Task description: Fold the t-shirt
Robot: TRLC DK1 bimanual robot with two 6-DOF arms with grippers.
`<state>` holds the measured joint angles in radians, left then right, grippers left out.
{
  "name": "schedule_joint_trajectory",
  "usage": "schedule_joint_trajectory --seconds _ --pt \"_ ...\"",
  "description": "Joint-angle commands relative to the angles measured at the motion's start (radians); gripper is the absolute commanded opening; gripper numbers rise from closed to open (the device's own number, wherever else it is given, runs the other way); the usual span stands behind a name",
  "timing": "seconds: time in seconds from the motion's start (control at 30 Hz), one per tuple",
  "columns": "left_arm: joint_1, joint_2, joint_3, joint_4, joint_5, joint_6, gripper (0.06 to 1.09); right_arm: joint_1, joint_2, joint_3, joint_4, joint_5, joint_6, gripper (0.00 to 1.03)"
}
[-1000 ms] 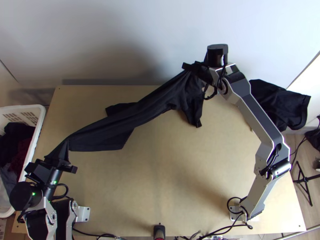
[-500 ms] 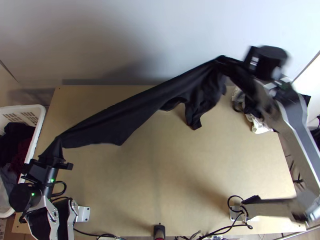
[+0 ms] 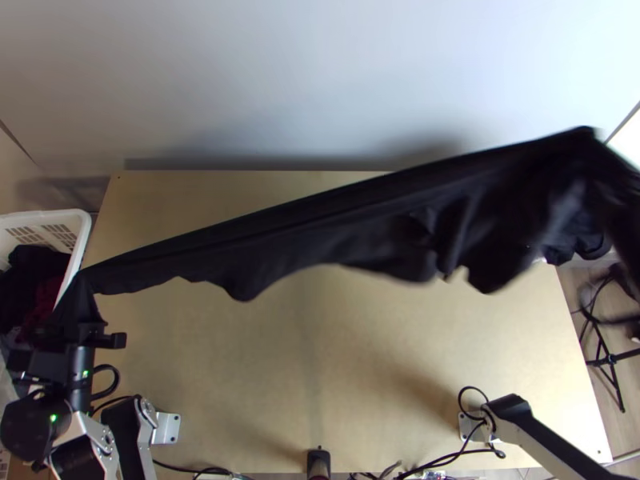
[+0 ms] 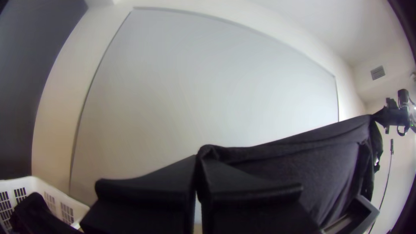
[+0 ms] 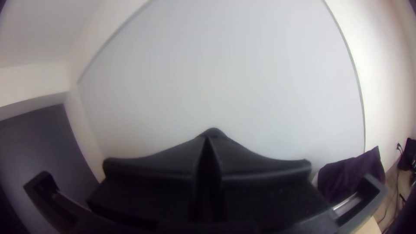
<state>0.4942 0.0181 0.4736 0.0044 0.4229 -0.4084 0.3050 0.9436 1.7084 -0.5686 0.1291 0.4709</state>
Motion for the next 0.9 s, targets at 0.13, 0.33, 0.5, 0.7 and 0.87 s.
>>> schedule_joint_trajectory --seconds 0.13,0.33,0.5,0.7,0.87 --pt "0.018 -0.021 0.184 -0.043 -0.042 -0.006 0.09 -0.012 -0.081 0.257 -0.148 0.004 -0.002 0.03" --pt "0.012 -0.018 0.306 -0.027 -0.098 -0.007 0.09 -0.01 -0.1 0.254 -0.151 -0.028 0.009 0.03" --pt "0.001 -0.021 0.359 -0.024 -0.119 0.013 0.09 -0.01 -0.132 0.221 -0.194 -0.077 0.026 0.03" --pt "-0.109 -0.02 0.456 -0.026 -0.184 0.065 0.09 -0.01 -0.192 0.131 -0.344 -0.252 0.163 0.03" --pt "-0.149 -0.021 0.493 -0.081 -0.184 0.077 0.09 -0.012 -0.235 -0.01 -0.341 -0.319 0.196 0.03"
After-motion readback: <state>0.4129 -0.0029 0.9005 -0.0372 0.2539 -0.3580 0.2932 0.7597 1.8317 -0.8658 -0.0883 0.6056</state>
